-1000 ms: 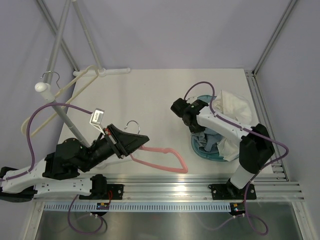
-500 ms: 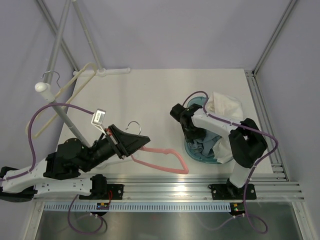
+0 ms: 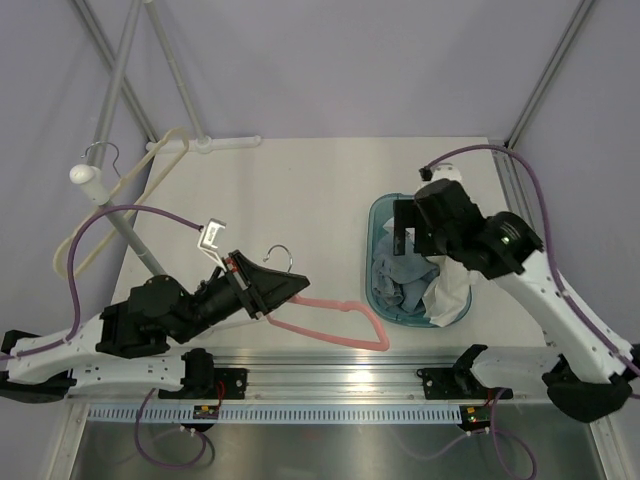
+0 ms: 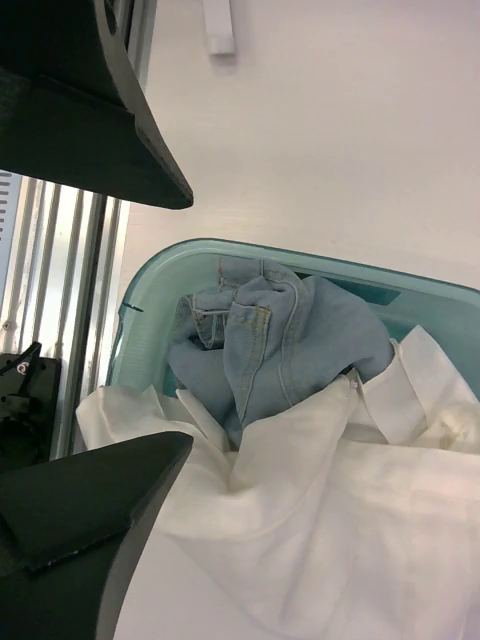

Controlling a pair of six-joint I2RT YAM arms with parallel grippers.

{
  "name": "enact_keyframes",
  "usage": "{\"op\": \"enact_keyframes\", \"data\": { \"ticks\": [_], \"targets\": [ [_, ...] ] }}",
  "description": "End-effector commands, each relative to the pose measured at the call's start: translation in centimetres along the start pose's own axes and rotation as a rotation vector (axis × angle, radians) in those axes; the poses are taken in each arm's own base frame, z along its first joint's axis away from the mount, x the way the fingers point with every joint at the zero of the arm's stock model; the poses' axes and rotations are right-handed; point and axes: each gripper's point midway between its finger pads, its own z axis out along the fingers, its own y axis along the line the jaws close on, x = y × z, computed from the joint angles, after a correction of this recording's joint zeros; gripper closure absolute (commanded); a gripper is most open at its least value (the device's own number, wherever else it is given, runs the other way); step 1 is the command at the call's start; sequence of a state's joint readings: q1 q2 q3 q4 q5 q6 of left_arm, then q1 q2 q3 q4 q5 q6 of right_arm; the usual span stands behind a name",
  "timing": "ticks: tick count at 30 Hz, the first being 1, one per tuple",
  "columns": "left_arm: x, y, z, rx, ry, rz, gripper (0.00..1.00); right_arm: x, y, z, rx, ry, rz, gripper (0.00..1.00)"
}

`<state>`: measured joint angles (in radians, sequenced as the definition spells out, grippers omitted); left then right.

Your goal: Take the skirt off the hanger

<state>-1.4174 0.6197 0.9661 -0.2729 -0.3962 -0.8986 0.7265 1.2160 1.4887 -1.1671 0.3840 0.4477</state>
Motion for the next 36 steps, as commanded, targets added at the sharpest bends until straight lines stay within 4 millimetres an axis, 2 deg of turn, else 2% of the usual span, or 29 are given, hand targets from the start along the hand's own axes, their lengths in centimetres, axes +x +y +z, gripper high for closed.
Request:
{"op": "enact_keyframes", "data": {
  "ticks": [1,2,5,6,7,9,10,12,13,16,21,25,36],
  "targets": [
    [-0.7,-1.1,0.2,0.023,-0.014,0.0,1.0,-0.5,-1.6,-3.6,-0.038,-0.085,-0.007,0.0],
    [-0.6,-0.9,0.4,0.007,-0.007,0.009,1.0,-1.2,-1.8,-5.4,-0.087,-0.146,0.017,0.0],
    [0.1,0.3,0.8,-0.057,0.021,0.058,1.0,-1.6,-1.1,-8.8,-0.227,-0.201,0.04,0.01],
    [0.5,1.0,0.9,-0.089,0.039,0.082,1.0,-1.9,-0.5,-10.0,-0.286,-0.217,0.038,0.01],
    [0.7,1.3,1.1,-0.105,0.047,0.097,1.0,-1.3,1.0,-11.2,-0.397,-0.193,0.023,0.01],
    [1.3,2.2,1.5,-0.158,0.079,0.14,1.0,-1.3,2.1,-13.4,-0.511,-0.206,0.022,0.01],
    [1.4,2.4,1.6,-0.174,0.087,0.154,1.0,-0.7,3.3,-14.9,-0.611,-0.186,0.011,0.01],
    [2.1,3.2,1.9,-0.217,0.118,0.193,1.0,-0.4,4.3,-17.0,-0.736,-0.213,0.005,0.01],
    [2.3,3.6,2.0,-0.234,0.127,0.201,1.0,0.7,5.5,-18.6,-0.853,-0.182,-0.023,0.01],
    [2.9,4.5,2.3,-0.27,0.146,0.223,1.0,3.3,7.6,-21.5,-1.096,-0.097,-0.104,0.02],
    [2.8,5.7,2.5,-0.331,0.134,0.247,1.0,5.3,7.5,-21.9,-1.151,-0.053,-0.096,0.08],
    [2.7,5.6,2.9,-0.34,0.125,0.253,1.0,6.6,7.8,-22.3,-1.209,0.009,-0.102,0.12],
    [1.8,4.8,3.9,-0.349,0.093,0.264,1.0,9.1,7.1,-19.5,-1.126,0.104,-0.077,0.23]
  ]
}}
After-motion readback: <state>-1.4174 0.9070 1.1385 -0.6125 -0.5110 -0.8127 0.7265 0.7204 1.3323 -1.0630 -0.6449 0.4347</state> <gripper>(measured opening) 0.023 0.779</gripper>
